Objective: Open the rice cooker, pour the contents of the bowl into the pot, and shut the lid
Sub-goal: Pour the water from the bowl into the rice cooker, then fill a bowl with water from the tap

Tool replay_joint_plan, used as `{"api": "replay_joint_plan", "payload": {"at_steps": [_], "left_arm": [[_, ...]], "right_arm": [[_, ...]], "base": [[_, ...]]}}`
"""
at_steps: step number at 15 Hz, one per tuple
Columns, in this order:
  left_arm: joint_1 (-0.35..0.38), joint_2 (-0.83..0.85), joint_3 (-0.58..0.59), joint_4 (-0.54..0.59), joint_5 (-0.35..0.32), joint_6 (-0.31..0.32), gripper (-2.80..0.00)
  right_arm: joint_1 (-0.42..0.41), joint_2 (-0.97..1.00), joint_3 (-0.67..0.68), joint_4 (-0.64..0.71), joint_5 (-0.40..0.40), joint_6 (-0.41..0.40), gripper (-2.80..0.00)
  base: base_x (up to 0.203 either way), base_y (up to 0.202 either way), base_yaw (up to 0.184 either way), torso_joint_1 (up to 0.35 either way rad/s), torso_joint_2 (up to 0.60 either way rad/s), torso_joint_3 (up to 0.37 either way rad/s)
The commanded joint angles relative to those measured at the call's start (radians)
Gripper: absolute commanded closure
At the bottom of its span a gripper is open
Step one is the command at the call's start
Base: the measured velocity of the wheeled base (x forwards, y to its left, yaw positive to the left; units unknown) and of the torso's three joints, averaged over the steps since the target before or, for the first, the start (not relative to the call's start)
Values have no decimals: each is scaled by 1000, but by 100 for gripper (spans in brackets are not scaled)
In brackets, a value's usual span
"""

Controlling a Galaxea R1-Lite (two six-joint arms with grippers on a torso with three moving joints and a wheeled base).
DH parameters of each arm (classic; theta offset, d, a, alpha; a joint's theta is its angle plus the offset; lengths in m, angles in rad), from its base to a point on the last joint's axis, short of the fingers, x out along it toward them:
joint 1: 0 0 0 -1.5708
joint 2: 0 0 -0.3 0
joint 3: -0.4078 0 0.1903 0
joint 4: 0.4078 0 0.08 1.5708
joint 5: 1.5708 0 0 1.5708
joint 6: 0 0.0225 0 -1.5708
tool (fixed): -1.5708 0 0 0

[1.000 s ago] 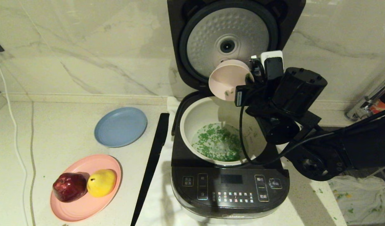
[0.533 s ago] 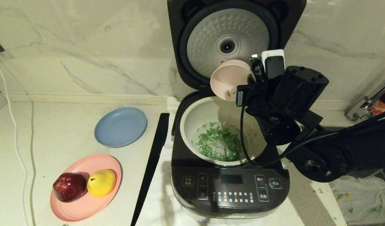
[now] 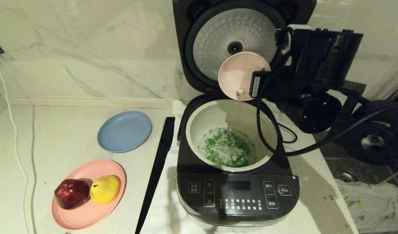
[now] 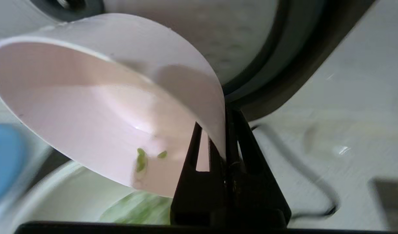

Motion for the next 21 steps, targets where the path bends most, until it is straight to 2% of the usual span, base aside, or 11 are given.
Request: {"api": "replay_joint_plan", "payload": {"at_steps": [1, 3, 6, 8, 12, 18, 21], "left_arm": [[0, -1, 0, 0, -1, 1, 0], [0, -1, 0, -1, 0, 1, 0], [0, -1, 0, 0, 0, 1, 0], [0, -1, 0, 0, 0, 1, 0], [0, -1, 0, 0, -1, 1, 0], [0, -1, 0, 0, 0, 1, 0], [0, -1, 0, 0, -1, 1, 0]], "right_arm": [[-3, -89, -87, 316, 73, 185, 0], [-31, -137, -121, 439, 167, 290, 0], [-48, -192, -105, 497, 205, 313, 0], [-51, -237, -103, 570, 248, 358, 0], [-89, -351, -66, 762, 426, 419, 0], [-313, -506, 2, 1002, 620, 423, 0], [-445, -556, 81, 1068, 689, 420, 0]], "base": [[0, 0, 0, 0, 0, 0], [0, 0, 0, 0, 0, 0], [0, 0, 0, 0, 0, 0], [0, 0, 0, 0, 0, 0], [0, 0, 0, 0, 0, 0], [0, 0, 0, 0, 0, 0], [0, 0, 0, 0, 0, 0]]}}
